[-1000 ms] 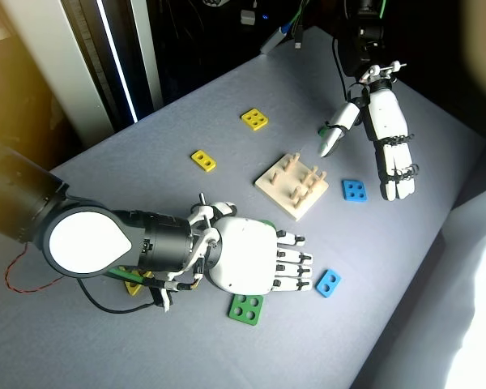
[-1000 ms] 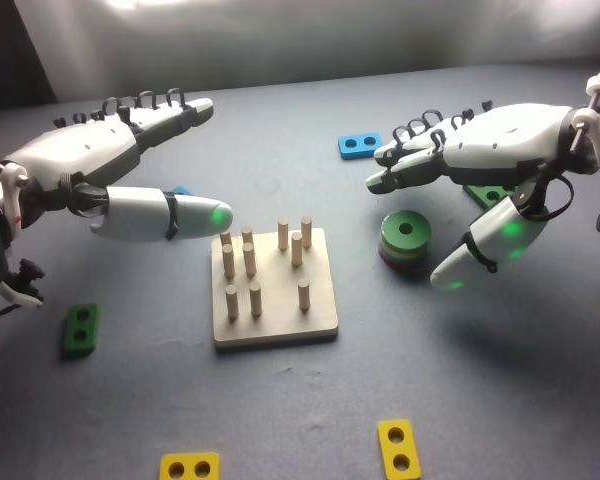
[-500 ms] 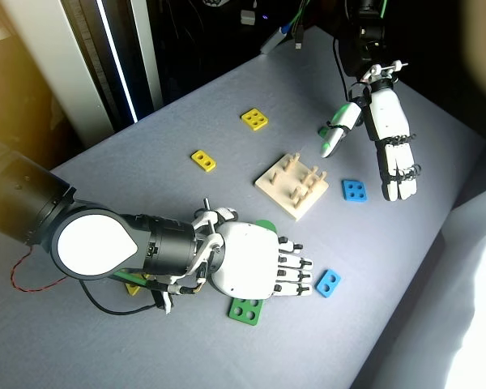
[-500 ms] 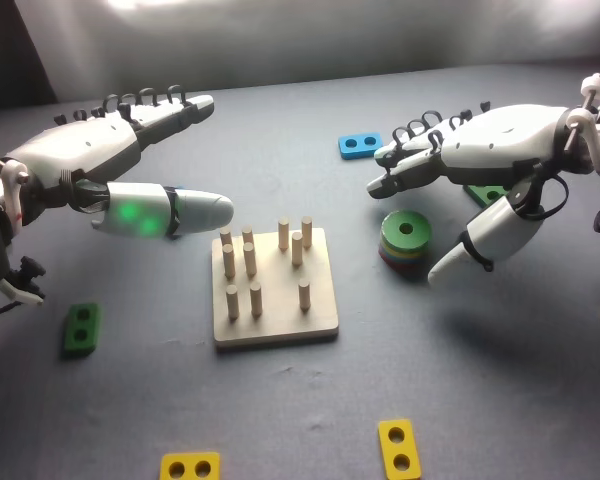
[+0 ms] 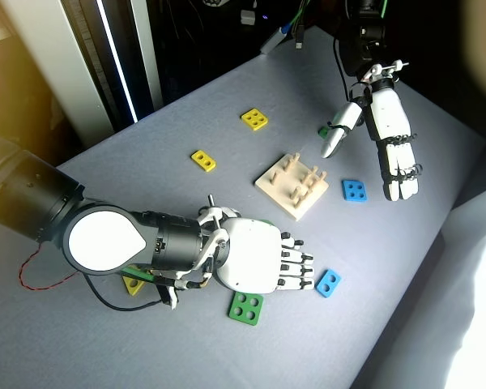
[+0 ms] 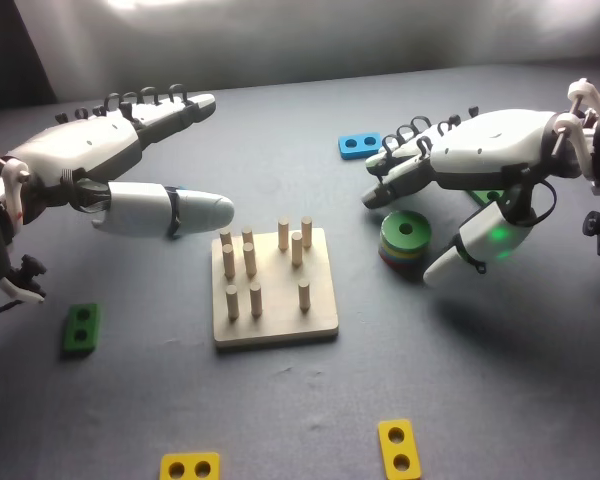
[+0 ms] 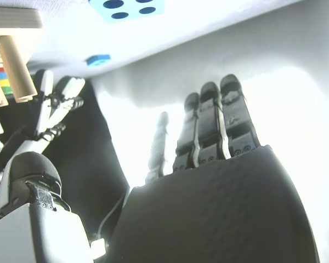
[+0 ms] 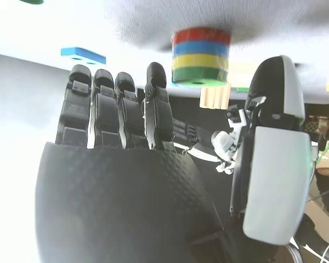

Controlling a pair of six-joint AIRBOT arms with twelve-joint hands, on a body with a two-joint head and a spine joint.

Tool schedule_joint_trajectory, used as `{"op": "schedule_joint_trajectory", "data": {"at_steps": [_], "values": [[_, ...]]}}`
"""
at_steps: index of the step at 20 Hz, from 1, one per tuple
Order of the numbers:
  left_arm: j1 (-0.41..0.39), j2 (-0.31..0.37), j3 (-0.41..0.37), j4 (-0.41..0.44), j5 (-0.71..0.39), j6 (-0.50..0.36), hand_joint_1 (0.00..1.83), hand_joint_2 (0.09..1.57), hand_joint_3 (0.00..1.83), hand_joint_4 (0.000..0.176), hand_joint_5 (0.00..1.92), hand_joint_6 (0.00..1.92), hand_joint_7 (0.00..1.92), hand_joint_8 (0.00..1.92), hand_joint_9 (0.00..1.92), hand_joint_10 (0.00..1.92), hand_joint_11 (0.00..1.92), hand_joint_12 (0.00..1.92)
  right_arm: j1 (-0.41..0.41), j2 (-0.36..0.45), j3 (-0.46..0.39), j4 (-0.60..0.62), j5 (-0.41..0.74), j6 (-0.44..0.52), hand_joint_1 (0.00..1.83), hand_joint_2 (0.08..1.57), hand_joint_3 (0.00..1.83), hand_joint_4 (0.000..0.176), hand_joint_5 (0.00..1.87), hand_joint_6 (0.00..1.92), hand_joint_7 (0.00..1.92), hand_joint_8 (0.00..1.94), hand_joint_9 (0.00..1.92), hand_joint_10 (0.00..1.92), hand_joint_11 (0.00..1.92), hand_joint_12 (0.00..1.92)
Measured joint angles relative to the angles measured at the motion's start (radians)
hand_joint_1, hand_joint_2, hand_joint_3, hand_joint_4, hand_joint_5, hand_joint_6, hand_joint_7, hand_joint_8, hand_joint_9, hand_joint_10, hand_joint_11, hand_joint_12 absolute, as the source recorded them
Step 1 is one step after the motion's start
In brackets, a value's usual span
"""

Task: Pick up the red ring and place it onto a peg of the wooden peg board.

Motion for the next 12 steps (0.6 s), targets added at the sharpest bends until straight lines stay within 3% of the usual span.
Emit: {"op": "schedule_joint_trajectory", "data": {"at_steps": [3, 7, 9, 12], "values": [[-0.004, 0.000, 0.000, -0.001, 0.001, 0.000, 0.27, 0.95, 0.00, 0.175, 0.00, 0.00, 0.00, 0.00, 0.00, 0.00, 0.00, 0.00, 0.000, -0.002, 0.003, 0.000, 0.000, 0.002, 0.84, 0.95, 0.01, 0.000, 0.51, 0.06, 0.11, 0.01, 0.00, 0.00, 0.00, 0.00], [-0.005, 0.000, 0.000, -0.001, 0.003, 0.000, 0.26, 0.95, 0.00, 0.176, 0.00, 0.00, 0.00, 0.00, 0.00, 0.00, 0.00, 0.00, 0.000, -0.004, 0.005, 0.003, 0.000, 0.006, 0.86, 0.99, 0.02, 0.000, 0.59, 0.08, 0.12, 0.01, 0.00, 0.00, 0.00, 0.00], [-0.005, 0.000, 0.000, -0.001, 0.003, 0.000, 0.28, 0.96, 0.00, 0.170, 0.00, 0.00, 0.00, 0.00, 0.00, 0.00, 0.00, 0.00, 0.004, -0.005, 0.006, 0.002, 0.000, 0.007, 0.89, 1.00, 0.02, 0.016, 0.59, 0.07, 0.12, 0.01, 0.00, 0.00, 0.00, 0.00], [-0.005, 0.000, 0.000, -0.001, 0.003, 0.000, 0.26, 0.95, 0.00, 0.165, 0.00, 0.00, 0.00, 0.00, 0.00, 0.00, 0.00, 0.00, 0.005, -0.008, 0.009, 0.002, 0.000, 0.008, 0.91, 1.00, 0.02, 0.012, 0.60, 0.07, 0.14, 0.01, 0.00, 0.00, 0.00, 0.00]]}}
